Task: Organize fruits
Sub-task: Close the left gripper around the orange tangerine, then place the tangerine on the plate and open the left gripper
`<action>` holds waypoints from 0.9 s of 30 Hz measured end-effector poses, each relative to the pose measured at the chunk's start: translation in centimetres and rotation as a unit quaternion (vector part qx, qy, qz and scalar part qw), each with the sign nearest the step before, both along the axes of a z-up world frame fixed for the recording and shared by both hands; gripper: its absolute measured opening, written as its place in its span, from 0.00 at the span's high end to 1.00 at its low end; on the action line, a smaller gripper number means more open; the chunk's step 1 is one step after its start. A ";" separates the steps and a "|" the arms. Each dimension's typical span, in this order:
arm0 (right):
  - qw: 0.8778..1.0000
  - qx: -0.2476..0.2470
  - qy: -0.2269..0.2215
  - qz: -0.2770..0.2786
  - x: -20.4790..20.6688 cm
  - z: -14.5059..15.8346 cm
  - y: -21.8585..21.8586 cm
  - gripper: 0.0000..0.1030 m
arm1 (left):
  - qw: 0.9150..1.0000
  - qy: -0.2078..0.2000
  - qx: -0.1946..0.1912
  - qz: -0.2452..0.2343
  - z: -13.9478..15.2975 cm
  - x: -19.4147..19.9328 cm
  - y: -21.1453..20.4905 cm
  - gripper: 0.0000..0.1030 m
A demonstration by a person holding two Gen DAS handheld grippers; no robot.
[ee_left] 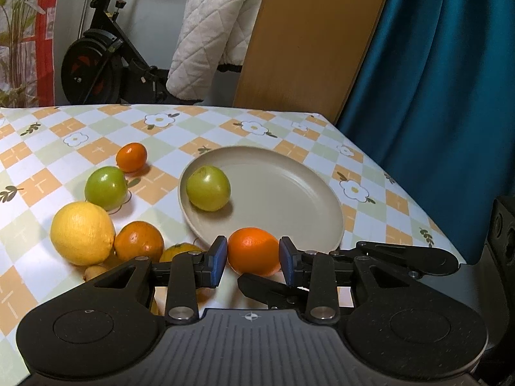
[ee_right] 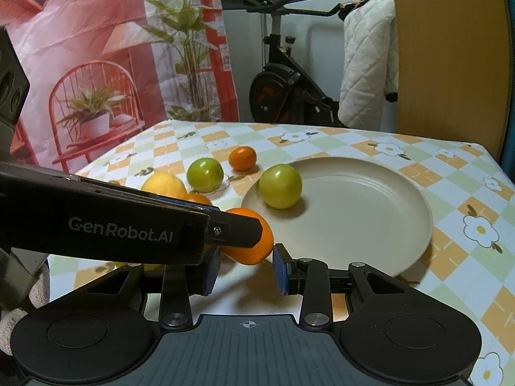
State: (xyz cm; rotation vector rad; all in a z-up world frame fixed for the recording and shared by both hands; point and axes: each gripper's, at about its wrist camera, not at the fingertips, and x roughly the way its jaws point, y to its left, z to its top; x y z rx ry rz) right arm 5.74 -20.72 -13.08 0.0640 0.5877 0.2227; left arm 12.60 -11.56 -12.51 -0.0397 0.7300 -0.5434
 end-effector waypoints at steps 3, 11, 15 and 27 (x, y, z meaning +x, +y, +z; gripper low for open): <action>1.000 0.001 0.000 0.000 0.3 0.0 -0.1 0.69 | 1.000 0.000 0.001 0.002 0.0 0.5 -0.2 0.64; 1.000 -0.006 0.006 0.001 2.8 0.1 -0.6 0.69 | 1.000 0.014 0.002 0.013 -0.1 3.4 -0.7 0.63; 1.000 -0.009 0.014 0.006 4.3 -0.2 -0.6 0.69 | 0.999 0.024 0.012 0.022 -0.7 4.7 -0.8 0.63; 0.999 -0.026 0.018 0.010 7.3 -0.8 0.3 0.72 | 0.998 0.037 0.027 0.043 -1.7 7.0 -1.2 0.65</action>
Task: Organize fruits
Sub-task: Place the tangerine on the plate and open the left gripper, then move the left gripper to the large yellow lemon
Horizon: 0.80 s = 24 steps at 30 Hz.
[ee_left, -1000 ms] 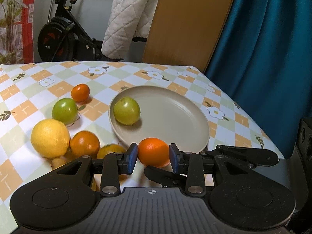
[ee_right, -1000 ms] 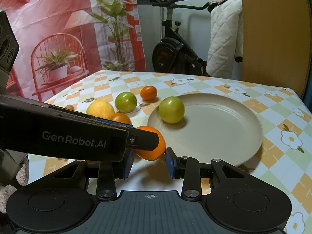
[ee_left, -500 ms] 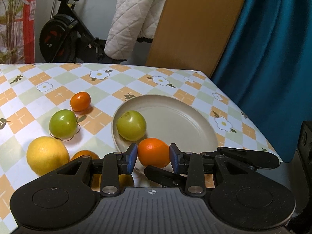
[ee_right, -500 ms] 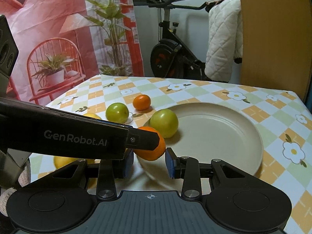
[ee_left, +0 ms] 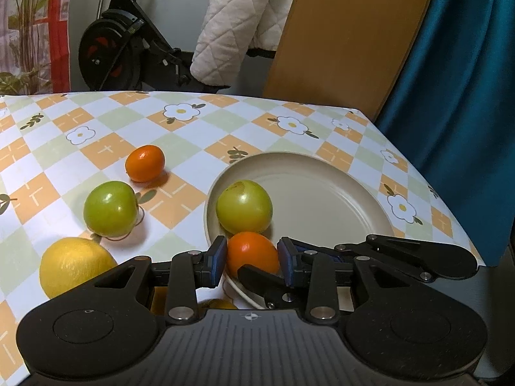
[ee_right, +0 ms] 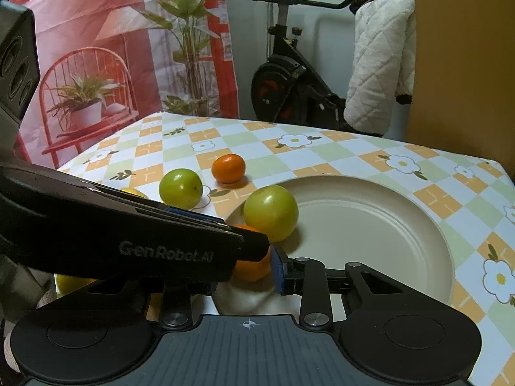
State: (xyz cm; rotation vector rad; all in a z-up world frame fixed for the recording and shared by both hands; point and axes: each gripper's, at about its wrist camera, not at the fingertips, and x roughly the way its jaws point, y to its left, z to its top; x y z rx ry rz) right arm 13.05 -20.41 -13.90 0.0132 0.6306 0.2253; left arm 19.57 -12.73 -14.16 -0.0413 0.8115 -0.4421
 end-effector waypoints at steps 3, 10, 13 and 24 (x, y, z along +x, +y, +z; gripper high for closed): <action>1.000 -0.001 0.001 -0.004 0.1 0.0 0.1 0.72 | 1.000 0.001 0.000 0.001 0.0 0.1 0.0 0.65; 1.000 0.004 0.008 -0.026 -0.5 0.1 0.0 0.68 | 1.000 -0.017 0.011 0.008 0.8 -0.6 0.1 0.63; 0.999 0.011 0.011 -0.037 -1.2 0.3 -0.4 0.68 | 0.999 -0.026 0.019 0.011 1.3 -1.2 0.3 0.62; 0.998 0.036 -0.017 -0.058 -5.1 2.2 -0.1 0.67 | 0.997 -0.070 0.034 0.022 4.3 -4.7 1.9 0.62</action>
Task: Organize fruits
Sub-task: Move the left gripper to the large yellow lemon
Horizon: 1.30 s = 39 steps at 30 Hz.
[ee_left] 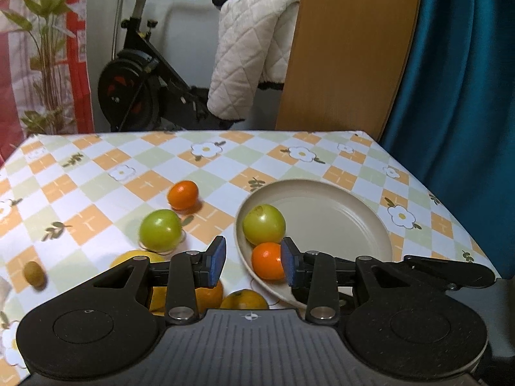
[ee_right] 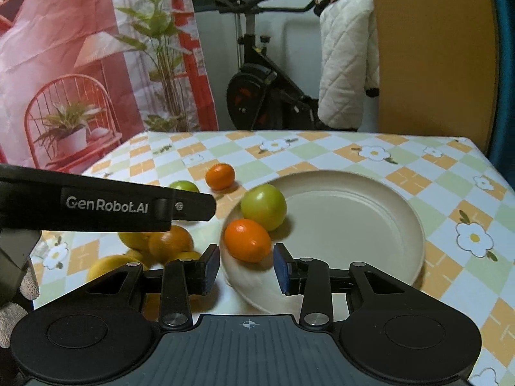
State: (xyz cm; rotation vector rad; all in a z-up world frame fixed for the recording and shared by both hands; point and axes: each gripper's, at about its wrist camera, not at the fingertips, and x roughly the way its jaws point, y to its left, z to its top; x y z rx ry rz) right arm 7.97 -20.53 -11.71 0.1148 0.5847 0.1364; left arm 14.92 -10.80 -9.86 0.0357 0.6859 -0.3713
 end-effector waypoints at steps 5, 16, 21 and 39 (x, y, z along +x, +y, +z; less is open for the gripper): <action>1.000 -0.002 -0.021 0.003 -1.5 1.3 0.8 0.63 | 1.000 -0.010 -0.004 0.013 1.1 -1.4 1.6 0.62; 1.000 -0.009 -0.016 0.019 -2.8 1.3 2.4 0.63 | 0.999 -0.014 -0.014 0.049 1.6 -4.4 6.4 0.62; 0.999 -0.015 -0.019 0.038 -2.9 1.2 3.3 0.63 | 0.997 -0.010 -0.023 0.067 1.2 -5.3 8.3 0.62; 0.989 -0.039 0.020 0.143 -2.6 -0.9 7.9 0.56 | 0.996 0.034 -0.060 0.058 -1.7 -4.5 9.5 0.61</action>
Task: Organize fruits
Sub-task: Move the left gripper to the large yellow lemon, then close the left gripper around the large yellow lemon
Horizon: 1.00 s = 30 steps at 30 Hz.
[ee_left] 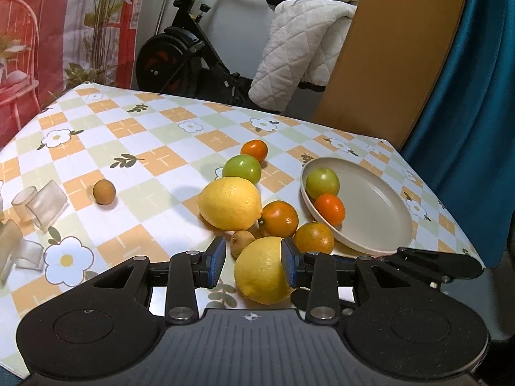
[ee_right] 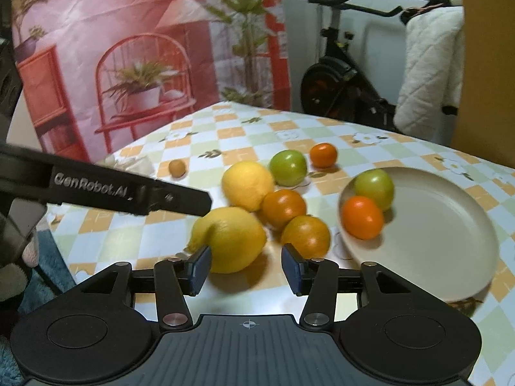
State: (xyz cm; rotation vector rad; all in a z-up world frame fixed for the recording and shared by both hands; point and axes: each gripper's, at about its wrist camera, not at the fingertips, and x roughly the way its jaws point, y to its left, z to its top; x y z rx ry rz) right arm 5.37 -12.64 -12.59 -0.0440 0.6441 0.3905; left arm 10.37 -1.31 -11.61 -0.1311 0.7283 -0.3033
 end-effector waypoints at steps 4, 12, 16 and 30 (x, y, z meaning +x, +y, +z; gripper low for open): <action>1.000 0.000 0.008 0.005 0.4 -0.5 0.5 0.53 | 1.000 0.003 -0.008 -0.006 -0.2 0.1 0.0 0.53; 1.000 -0.004 0.015 0.020 1.8 -1.1 1.3 0.46 | 1.000 0.004 -0.012 -0.027 -0.9 0.6 -0.7 0.45; 1.000 -0.002 0.018 0.021 2.3 -1.4 1.4 0.46 | 0.999 0.013 -0.019 -0.027 -1.4 1.0 -0.5 0.45; 1.000 -0.005 0.020 0.023 3.0 -1.9 1.8 0.41 | 0.998 0.033 -0.034 -0.029 -2.2 1.5 -0.4 0.44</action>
